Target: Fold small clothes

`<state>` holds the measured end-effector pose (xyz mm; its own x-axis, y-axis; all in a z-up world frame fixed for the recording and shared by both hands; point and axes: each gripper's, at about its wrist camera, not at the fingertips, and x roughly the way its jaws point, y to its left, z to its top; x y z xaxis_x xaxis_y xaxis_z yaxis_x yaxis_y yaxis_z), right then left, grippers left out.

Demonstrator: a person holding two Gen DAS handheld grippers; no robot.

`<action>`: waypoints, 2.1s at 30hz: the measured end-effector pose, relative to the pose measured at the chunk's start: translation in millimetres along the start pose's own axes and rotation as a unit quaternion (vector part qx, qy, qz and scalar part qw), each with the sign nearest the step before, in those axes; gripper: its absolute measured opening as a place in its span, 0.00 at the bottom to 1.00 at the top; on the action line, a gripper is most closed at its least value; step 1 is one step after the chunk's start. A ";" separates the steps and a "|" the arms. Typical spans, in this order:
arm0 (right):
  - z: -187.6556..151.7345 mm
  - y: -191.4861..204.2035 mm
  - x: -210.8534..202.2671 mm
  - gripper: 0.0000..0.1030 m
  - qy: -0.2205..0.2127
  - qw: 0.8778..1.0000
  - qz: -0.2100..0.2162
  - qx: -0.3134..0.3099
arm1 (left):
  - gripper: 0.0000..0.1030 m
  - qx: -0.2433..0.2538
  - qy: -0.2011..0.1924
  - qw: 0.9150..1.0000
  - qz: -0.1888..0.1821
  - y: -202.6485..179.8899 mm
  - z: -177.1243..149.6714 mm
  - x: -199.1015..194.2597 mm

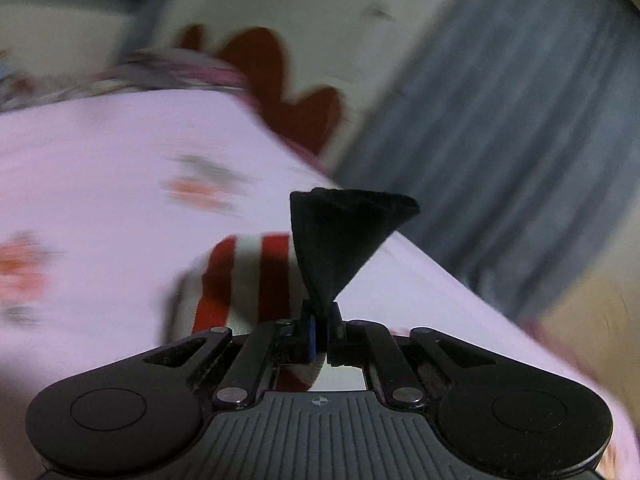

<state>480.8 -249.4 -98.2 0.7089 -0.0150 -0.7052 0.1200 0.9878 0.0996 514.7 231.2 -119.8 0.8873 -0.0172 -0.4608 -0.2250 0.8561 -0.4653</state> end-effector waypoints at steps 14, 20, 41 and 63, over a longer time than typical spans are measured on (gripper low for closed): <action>2.3 -30.5 -5.8 0.36 -0.005 0.999 0.015 0.046 | 0.03 0.198 0.135 0.965 -0.103 -221.4 -100.2 50.3; 1.0 -49.3 -7.8 0.38 0.001 0.997 0.027 0.067 | 0.04 0.268 0.182 0.939 -0.113 -260.6 -159.8 29.6; 9.8 -24.9 53.5 0.55 0.098 0.958 0.170 0.211 | 0.40 0.195 0.103 0.975 -0.002 -123.0 -94.1 -46.5; -0.8 -12.9 35.4 0.12 0.052 0.995 0.083 0.028 | 0.41 0.180 0.095 0.979 -0.028 -107.4 -100.8 -43.6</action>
<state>503.8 -262.5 -125.0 0.6468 0.1664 -0.7442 0.0476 0.9652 0.2572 459.6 87.9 -125.9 0.7956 -0.1365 -0.5902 0.0091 0.9768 -0.2137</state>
